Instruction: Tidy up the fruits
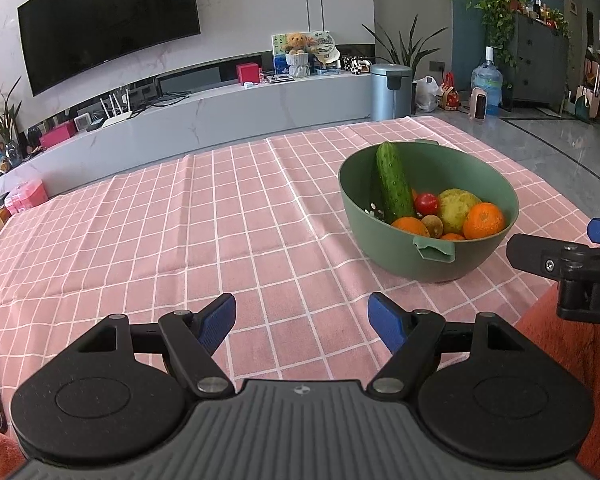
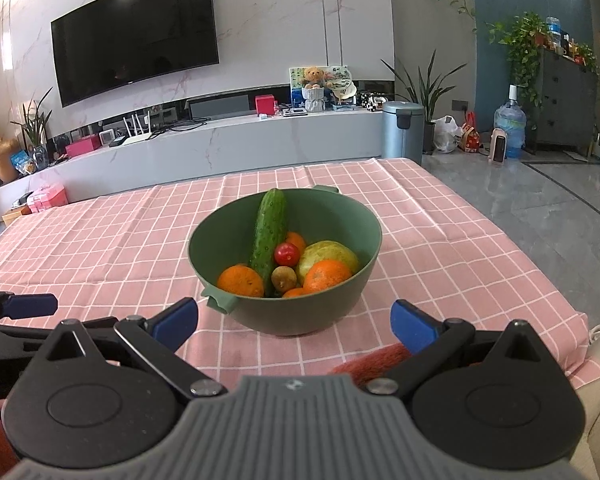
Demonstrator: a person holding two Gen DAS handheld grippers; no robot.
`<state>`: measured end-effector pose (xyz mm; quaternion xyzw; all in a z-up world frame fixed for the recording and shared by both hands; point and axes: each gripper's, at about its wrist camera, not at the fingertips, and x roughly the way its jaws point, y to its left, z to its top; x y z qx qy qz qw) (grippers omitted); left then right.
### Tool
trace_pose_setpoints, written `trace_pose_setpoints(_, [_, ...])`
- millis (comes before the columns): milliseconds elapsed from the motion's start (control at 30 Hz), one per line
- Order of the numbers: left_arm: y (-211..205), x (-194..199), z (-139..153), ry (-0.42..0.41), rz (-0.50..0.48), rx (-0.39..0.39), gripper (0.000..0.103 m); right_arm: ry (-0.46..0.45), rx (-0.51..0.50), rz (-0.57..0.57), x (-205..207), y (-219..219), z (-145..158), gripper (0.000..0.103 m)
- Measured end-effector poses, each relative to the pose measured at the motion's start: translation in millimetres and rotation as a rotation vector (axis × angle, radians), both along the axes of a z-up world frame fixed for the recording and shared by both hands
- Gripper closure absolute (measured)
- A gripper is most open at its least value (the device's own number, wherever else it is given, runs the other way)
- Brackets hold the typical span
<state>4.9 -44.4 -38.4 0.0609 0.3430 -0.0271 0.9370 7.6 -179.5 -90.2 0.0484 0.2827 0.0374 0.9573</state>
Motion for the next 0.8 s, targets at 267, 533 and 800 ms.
trace_pose_setpoints(267, [-0.6,-0.1,1.8,-0.003,-0.001,0.000,0.015,-0.014,0.009,-0.001,-1.2,-1.9,-0.6,0.005])
trace_pose_setpoints(533, [-2.1,-0.5,6.8,-0.010,-0.005,0.001,0.015,-0.023,0.017,0.006,-2.4,-4.1,-2.8,0.005])
trace_pose_setpoints(800, [-2.1,-1.4,8.9,-0.016,-0.005,0.001,0.015,-0.024,0.021,0.010,-2.3,-4.6,-3.8,0.005])
